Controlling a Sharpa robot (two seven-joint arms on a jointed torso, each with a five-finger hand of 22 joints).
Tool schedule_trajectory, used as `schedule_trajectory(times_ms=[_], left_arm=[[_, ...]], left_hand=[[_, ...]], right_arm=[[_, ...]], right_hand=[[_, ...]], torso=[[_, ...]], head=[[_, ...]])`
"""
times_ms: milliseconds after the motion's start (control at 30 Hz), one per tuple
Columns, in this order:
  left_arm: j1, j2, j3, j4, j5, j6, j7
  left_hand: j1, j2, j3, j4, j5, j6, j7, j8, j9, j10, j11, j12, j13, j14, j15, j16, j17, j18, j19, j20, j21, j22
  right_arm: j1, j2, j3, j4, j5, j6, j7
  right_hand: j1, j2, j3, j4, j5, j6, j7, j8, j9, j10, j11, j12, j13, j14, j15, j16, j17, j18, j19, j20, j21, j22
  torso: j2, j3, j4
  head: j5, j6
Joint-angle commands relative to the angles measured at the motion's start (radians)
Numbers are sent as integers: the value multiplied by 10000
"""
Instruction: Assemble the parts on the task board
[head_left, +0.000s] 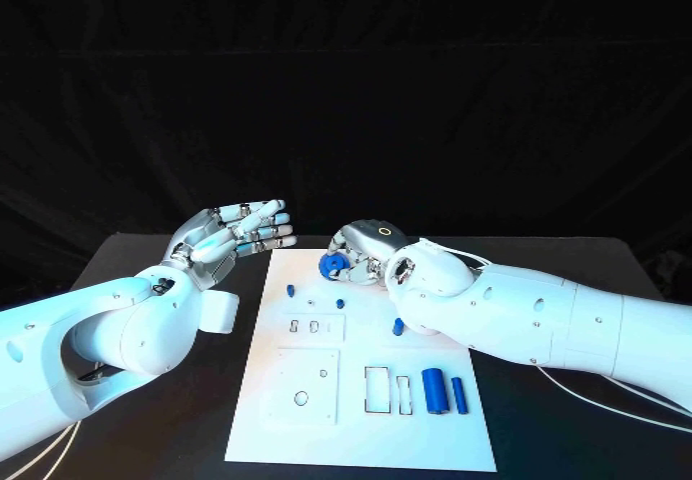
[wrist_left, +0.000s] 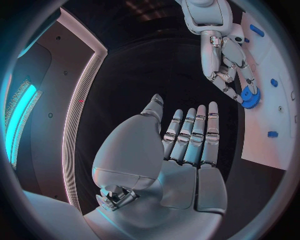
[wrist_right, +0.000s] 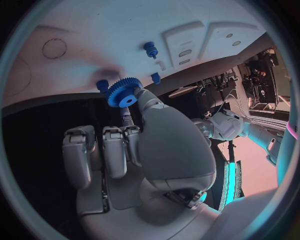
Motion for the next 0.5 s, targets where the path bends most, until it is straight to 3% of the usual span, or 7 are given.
schedule_trajectory(times_ms=[33,500], left_arm=[[13,9,7,18,-2,200,34],[14,17,7,4,-2,208,22]], left_hand=[[-28,92,3,-46,-26,-63,546,-34,-4,-60,31,-54,-7,36,51,-38,-9,63,-46,-12,-37,-12],[-28,92,3,-46,-26,-63,546,-34,-4,-60,31,-54,-7,36,51,-38,-9,63,-46,-12,-37,-12]], right_arm=[[-67,189,-31,-269,-143,89,170],[-243,411,-73,-621,-170,319,137]], right_hand=[[-55,-11,67,24,31,183,-144,8,37,338,-26,-40,1715,897,-78,47,1952,-141,1062,-43,44,2631],[-57,-13,71,22,29,181,-143,6,36,327,-25,-55,1702,896,-77,46,1951,-141,1062,-42,44,2631]], torso=[[-7,-1,5],[-7,3,-1]], head=[[7,-14],[39,-53]])
